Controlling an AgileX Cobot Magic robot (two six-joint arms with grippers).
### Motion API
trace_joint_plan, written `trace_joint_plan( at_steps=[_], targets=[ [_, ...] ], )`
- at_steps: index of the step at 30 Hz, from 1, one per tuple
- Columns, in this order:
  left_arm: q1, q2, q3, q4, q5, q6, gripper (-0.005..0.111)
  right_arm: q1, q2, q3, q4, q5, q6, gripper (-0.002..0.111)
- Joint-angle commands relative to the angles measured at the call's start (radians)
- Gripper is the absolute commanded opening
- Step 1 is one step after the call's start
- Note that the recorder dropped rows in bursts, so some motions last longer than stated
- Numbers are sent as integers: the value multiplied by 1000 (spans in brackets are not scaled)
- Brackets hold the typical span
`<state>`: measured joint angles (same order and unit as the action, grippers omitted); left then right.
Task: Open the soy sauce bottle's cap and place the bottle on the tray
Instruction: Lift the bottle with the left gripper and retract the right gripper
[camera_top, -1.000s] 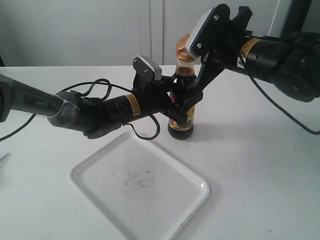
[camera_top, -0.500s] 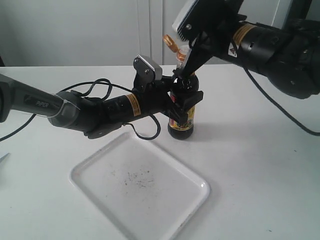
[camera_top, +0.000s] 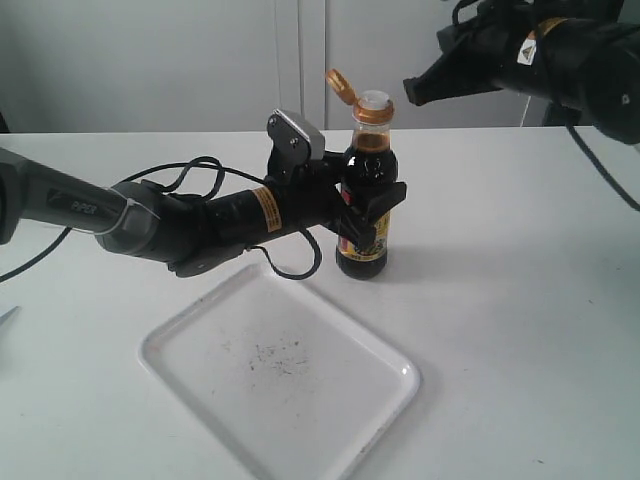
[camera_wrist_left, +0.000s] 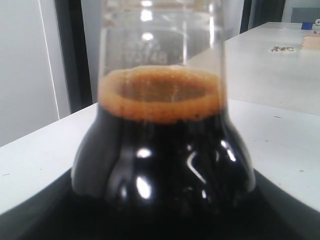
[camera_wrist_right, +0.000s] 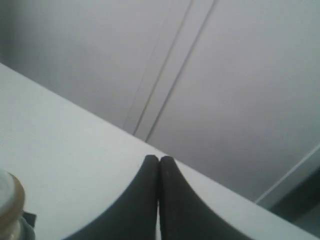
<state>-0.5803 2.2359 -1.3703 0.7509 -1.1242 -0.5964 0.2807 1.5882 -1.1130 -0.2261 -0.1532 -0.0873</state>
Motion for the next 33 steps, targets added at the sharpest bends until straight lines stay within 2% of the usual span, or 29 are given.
trace_joint_plan(
  at_steps=[1,7,11,19,25,33],
  targets=[
    [-2,10,8,20,77,-2,0,-45,-8,-53,4,232,5,0],
    [-2,6,8,12,7,-2,0,-96,-8,-113,6,538,-61,0],
    [-2,-25,8,13,16,-2,0,-137,-8,-117,14,662,-92,0],
    [-2,-101,10,17,12,-18,0,-164,-8,-117,29,666,-92,0],
    [-2,-148,21,39,-57,-16,0,-164,-8,-117,69,666,-92,0],
    [-2,-273,176,36,-79,59,0,-164,22,-117,102,651,-92,0]
  ],
)
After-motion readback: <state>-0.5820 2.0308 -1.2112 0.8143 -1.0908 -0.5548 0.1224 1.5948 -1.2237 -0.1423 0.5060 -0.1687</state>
